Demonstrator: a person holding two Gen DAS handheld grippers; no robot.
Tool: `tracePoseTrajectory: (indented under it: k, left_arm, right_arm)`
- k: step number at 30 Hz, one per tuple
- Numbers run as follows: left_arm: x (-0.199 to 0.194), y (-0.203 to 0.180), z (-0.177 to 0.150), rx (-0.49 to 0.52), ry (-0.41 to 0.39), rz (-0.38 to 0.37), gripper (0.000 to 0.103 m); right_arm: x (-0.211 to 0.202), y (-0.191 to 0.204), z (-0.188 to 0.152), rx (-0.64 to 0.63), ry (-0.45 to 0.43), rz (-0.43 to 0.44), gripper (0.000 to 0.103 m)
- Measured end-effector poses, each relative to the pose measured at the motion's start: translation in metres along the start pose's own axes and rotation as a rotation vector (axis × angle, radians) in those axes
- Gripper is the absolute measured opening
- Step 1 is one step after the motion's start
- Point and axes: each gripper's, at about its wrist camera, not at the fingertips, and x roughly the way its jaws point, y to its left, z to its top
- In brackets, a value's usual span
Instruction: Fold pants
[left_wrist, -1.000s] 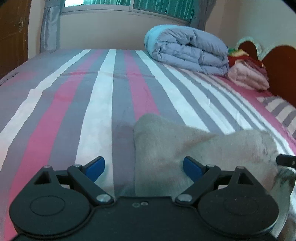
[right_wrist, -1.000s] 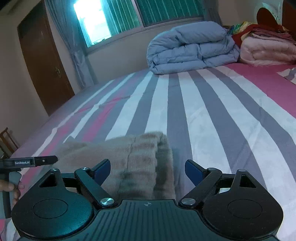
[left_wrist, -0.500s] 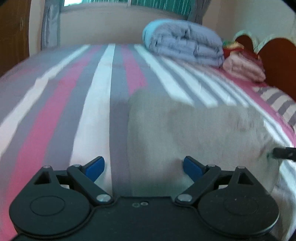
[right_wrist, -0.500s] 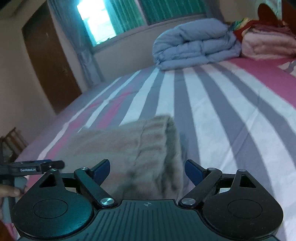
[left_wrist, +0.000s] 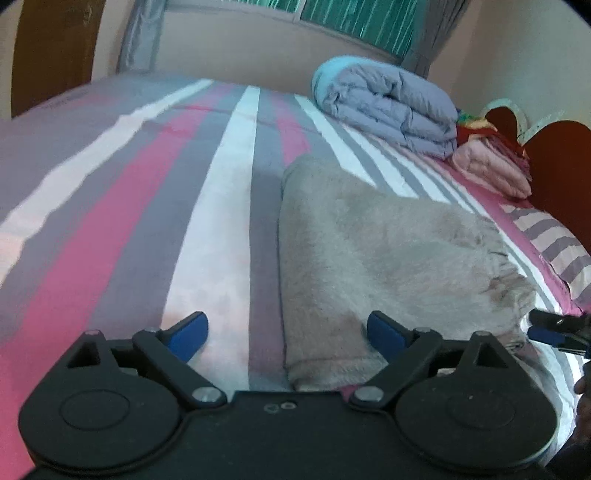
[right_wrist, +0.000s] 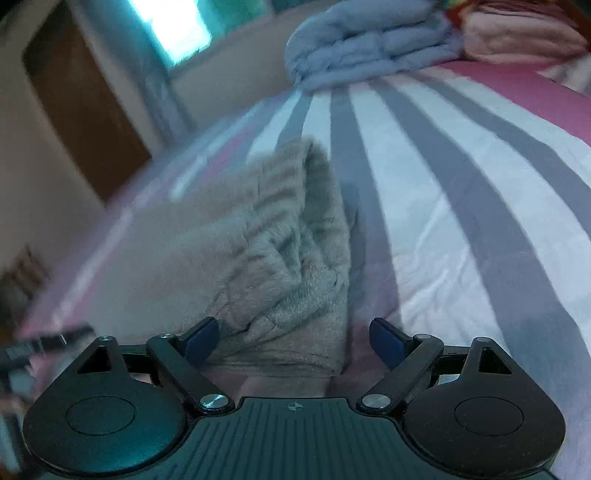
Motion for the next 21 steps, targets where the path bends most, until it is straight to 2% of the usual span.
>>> tracePoseTrajectory:
  k: [4, 7, 10, 16, 21]
  left_arm:
    - [-0.011, 0.001, -0.005, -0.027, -0.013, 0.005, 0.087]
    - [-0.015, -0.001, -0.007, -0.023, -0.009, 0.010, 0.087]
    - [-0.019, -0.002, -0.009, -0.014, -0.004, 0.015, 0.087]
    - [-0.022, -0.001, 0.002, 0.008, -0.017, -0.010, 0.087]
    - [0.010, 0.023, 0.022, -0.066, 0.065, -0.097, 0.087]
  right_arm:
    - [-0.032, -0.018, -0.005, 0.127, -0.119, 0.096, 0.088]
    - [-0.038, -0.029, -0.004, 0.185, -0.137, 0.131, 0.088]
    - [-0.042, -0.037, 0.000, 0.246, -0.130, 0.164, 0.088]
    - [-0.038, -0.034, -0.010, 0.258, -0.110, 0.199, 0.088]
    - [-0.024, -0.042, -0.010, 0.318, -0.095, 0.197, 0.088]
